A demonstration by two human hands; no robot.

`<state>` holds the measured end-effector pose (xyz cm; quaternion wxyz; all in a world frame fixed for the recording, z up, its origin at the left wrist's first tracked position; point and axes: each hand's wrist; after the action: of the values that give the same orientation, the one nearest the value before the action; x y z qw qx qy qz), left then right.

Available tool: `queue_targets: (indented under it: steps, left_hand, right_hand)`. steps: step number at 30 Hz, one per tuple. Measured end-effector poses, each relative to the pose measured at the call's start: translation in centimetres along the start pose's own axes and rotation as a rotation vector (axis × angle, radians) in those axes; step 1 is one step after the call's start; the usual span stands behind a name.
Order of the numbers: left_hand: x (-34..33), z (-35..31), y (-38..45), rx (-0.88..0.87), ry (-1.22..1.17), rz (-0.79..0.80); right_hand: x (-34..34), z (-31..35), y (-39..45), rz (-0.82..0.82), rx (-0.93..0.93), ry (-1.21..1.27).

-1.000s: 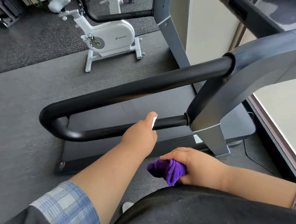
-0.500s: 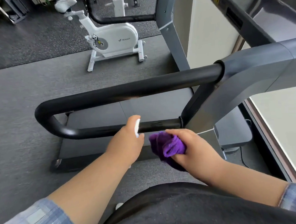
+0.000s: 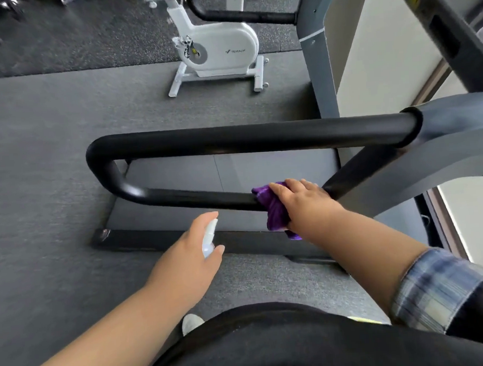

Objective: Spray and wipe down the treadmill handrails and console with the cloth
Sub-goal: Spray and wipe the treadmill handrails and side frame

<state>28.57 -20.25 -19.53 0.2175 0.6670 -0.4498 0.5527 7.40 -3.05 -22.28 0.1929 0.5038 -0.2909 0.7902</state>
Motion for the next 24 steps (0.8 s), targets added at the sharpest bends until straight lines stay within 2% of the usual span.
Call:
queue_targets:
  steps: [6, 13, 16, 19, 24]
  left_hand:
    - [0.3, 1.2, -1.0, 0.022, 0.007, 0.047]
    - [-0.4, 1.6, -1.1, 0.003, 0.054, 0.071]
    - [-0.6, 1.1, -0.7, -0.031, 0.057, 0.096]
    - [-0.9, 0.3, 0.1, -0.086, 0.045, 0.113]
    - [-1.7, -0.4, 1.1, -0.186, 0.058, 0.144]
  right_hand:
    - [-1.1, 2.2, 2.4, -0.097, -0.018, 0.020]
    - [-2.9, 8.7, 6.1, -0.143, 0.123, 0.035]
    - [-2.0, 6.9, 5.2, -0.143, 0.095, 0.100]
    - [-0.7, 3.3, 3.2, -0.119, -0.039, 0.152]
    - [-0.5, 0.9, 1.4, -0.120, -0.081, 0.019]
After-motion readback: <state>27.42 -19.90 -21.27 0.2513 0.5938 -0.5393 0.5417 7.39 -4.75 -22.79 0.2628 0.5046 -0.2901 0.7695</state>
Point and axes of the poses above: each hand's wrist, its own y-axis towards the middle knuckle, its own x-axis out of the back of the hand, z = x × y, and after that the axes turned 12 degrees about y, right-handed
